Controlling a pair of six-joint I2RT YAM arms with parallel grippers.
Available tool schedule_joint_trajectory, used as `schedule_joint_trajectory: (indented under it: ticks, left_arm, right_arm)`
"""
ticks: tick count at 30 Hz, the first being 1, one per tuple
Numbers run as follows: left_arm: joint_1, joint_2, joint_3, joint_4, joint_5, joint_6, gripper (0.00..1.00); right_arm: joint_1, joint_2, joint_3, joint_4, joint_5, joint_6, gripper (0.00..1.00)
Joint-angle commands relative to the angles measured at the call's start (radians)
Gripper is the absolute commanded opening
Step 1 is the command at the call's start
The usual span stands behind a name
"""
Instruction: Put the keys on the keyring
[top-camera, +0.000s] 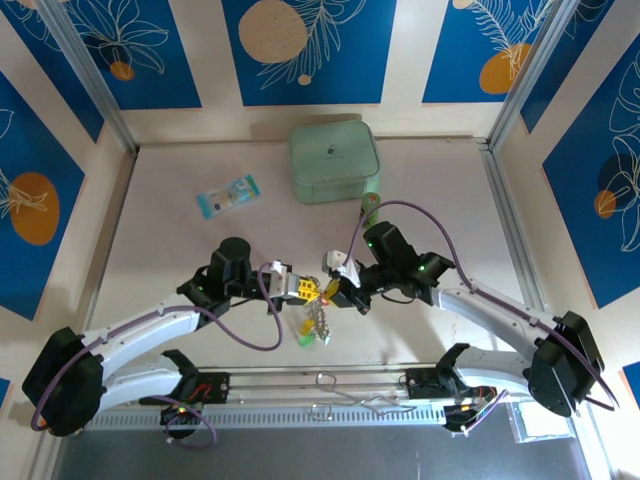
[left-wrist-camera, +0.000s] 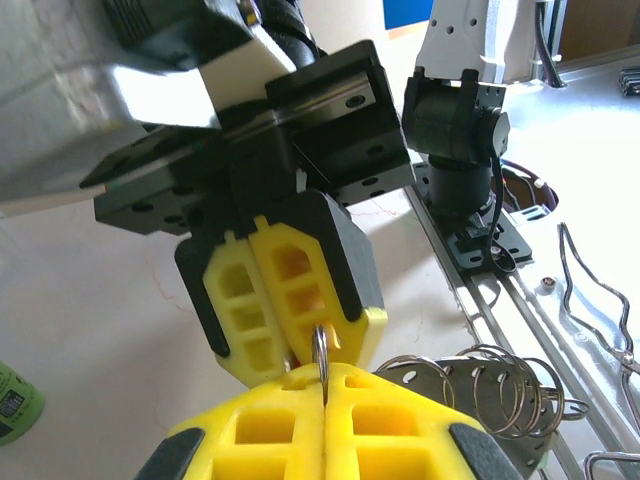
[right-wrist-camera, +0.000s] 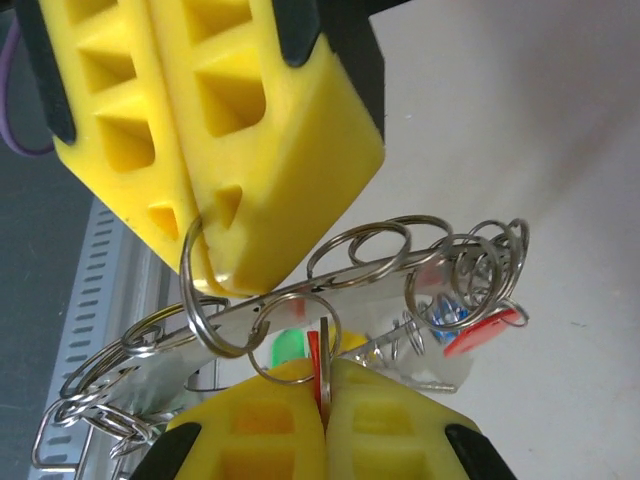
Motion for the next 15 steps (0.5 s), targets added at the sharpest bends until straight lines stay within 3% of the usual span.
schedule_joint_trajectory:
  ticks: [1,15]
  left_arm:
    - [-0.009,-0.006,0.020,0.032,0.049,-0.003,0.00]
    - [-0.010,0.001,0.042,-0.129,-0.036,0.069,0.00]
  right_arm:
    - [0.004,-0.003,0.035,-0.022,-0.024,-0.002,0.00]
    - [-0.009,-0.204,-0.028,0.085,0.080,0.016,0.00]
